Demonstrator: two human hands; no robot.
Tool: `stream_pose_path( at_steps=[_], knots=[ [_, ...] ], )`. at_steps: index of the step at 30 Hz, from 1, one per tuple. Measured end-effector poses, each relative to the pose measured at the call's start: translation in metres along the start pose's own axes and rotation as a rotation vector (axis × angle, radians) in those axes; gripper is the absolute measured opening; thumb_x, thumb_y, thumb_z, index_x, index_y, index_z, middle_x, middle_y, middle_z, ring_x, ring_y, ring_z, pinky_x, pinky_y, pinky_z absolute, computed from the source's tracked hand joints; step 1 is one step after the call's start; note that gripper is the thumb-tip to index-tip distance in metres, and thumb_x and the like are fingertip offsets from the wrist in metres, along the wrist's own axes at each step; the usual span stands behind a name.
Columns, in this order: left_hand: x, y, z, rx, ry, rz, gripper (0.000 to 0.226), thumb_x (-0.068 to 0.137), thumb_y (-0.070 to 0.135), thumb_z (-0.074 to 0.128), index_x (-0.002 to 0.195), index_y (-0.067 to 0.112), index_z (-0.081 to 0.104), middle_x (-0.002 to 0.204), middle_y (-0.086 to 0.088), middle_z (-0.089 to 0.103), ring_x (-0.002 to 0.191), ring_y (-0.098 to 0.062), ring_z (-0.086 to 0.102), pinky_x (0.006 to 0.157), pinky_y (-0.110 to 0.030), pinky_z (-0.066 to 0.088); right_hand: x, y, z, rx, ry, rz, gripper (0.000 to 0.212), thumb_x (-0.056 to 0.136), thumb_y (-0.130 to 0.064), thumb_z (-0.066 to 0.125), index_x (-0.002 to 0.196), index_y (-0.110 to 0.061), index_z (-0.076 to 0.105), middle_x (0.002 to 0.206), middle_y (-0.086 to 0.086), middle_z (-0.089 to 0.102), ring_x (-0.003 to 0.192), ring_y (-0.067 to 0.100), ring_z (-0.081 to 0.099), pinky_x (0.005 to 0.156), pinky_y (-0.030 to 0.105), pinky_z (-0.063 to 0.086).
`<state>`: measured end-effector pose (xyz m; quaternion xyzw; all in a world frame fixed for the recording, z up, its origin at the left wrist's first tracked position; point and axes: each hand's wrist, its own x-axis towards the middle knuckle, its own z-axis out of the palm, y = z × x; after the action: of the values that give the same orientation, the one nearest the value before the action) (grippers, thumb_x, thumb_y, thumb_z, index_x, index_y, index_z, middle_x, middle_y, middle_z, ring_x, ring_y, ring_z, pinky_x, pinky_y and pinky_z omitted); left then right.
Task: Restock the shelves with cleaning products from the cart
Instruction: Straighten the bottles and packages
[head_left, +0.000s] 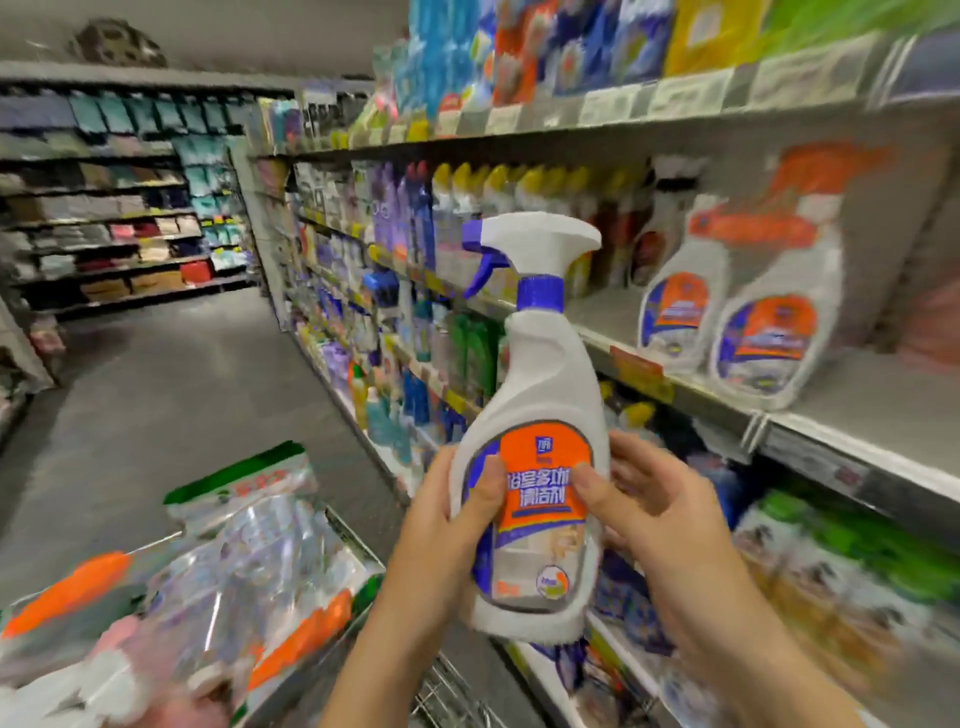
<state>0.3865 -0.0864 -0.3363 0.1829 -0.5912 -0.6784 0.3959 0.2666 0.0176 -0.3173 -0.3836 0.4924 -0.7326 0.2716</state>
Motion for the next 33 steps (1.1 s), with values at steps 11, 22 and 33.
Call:
stream_pose_path(
  at_steps=[11, 22, 33],
  knots=[
    [0.102, -0.025, 0.067, -0.039, -0.226, 0.07, 0.026, 0.074, 0.047, 0.071, 0.098, 0.036, 0.07, 0.102, -0.004, 0.073, 0.09, -0.017, 0.071, 0.068, -0.021, 0.055, 0.06, -0.012, -0.067, -0.08, 0.17, -0.14, 0.035, 0.073, -0.018, 0.068, 0.107, -0.022, 0.063, 0.097, -0.01, 0.075, 0.089, 0.007, 0.071, 0.07, 0.015, 0.053],
    [0.284, -0.042, 0.042, -0.04, -0.293, 0.064, 0.026, 0.074, 0.041, 0.062, 0.099, 0.037, 0.069, 0.103, -0.003, 0.073, 0.093, -0.022, 0.071, 0.07, -0.026, 0.057, 0.226, 0.028, -0.044, -0.14, 0.343, -0.11, 0.025, 0.091, -0.01, 0.06, 0.114, -0.02, 0.057, 0.106, 0.003, 0.072, 0.095, 0.015, 0.07, 0.078, 0.029, 0.057],
    [0.445, -0.079, 0.069, 0.14, -0.334, 0.12, 0.021, 0.086, 0.02, 0.062, 0.101, 0.033, 0.055, 0.092, 0.015, 0.071, 0.082, 0.007, 0.067, 0.066, -0.012, 0.051, 0.363, 0.063, -0.071, -0.503, 0.683, -0.017, 0.028, 0.094, -0.016, 0.059, 0.119, -0.024, 0.051, 0.114, 0.007, 0.066, 0.093, 0.018, 0.065, 0.077, 0.02, 0.054]
  ],
)
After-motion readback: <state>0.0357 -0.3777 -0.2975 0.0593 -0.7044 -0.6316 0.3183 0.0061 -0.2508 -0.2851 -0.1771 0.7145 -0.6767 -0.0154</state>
